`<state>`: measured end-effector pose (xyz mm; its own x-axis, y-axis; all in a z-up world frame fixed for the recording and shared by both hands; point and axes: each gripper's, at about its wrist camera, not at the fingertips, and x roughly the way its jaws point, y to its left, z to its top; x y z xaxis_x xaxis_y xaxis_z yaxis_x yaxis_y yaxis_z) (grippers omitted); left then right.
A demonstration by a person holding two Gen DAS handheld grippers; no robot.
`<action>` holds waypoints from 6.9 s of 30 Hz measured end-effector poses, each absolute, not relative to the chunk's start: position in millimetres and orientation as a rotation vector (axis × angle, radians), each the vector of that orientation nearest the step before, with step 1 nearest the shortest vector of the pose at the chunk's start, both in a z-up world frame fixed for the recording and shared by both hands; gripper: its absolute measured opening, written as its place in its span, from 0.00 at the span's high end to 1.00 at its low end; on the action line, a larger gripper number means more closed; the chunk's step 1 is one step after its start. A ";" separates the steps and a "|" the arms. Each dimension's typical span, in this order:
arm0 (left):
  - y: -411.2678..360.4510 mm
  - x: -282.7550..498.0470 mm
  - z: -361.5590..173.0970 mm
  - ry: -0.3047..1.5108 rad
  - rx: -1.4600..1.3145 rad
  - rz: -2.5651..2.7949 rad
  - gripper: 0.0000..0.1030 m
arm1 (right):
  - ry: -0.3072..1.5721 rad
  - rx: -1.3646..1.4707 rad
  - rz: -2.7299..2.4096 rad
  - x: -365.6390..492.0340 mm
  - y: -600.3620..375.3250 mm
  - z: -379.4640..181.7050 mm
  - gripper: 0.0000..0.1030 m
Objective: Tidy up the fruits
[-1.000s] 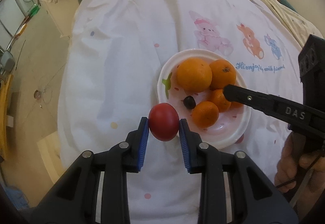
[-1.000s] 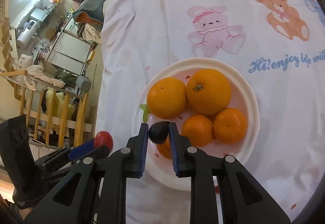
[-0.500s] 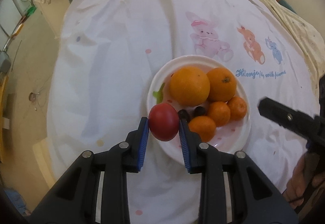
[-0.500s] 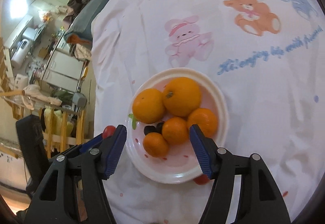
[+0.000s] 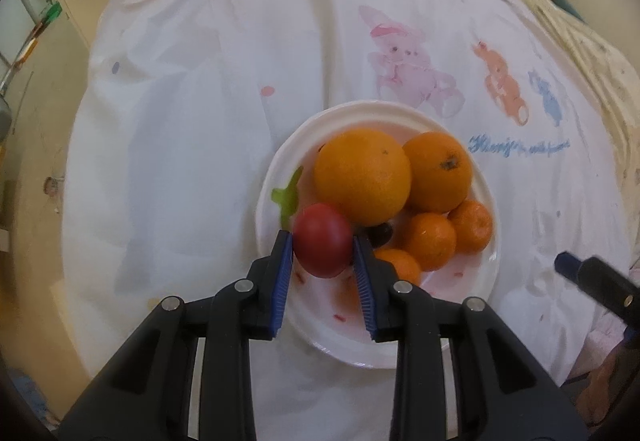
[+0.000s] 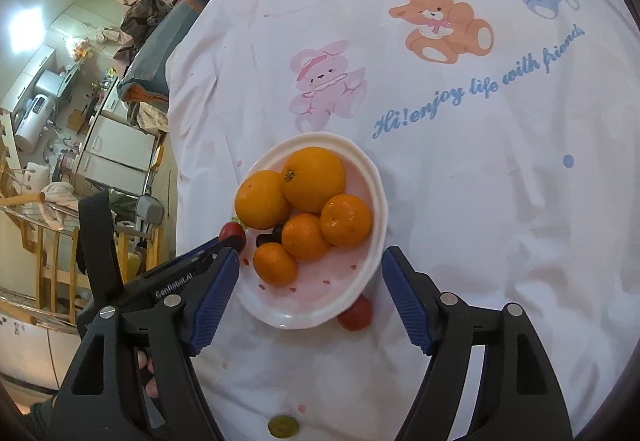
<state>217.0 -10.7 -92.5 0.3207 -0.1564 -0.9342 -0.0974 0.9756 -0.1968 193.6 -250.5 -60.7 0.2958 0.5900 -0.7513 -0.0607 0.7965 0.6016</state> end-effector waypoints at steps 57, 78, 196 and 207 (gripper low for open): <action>-77.0 43.7 -78.9 1.338 0.001 -0.344 0.26 | 1.201 0.558 0.272 112.2 -283.9 -60.4 0.13; -114.2 38.7 -107.0 1.371 0.200 -0.402 0.76 | 1.226 0.583 0.259 112.1 -288.4 -65.4 0.13; -17.3 184.9 -93.4 1.265 -0.248 -0.037 0.41 | 1.285 -0.023 0.594 180.4 -187.6 -91.9 0.35; 1.2 145.4 -33.2 1.128 -0.207 0.021 0.25 | 1.152 0.060 0.540 145.7 -217.1 -46.0 0.20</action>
<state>145.4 1.2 -33.2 0.4305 -0.0877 -0.8983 -0.1212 0.9806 -0.1539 145.7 -217.1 -46.0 0.2939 0.4356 -0.8508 -0.3753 0.8712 0.3164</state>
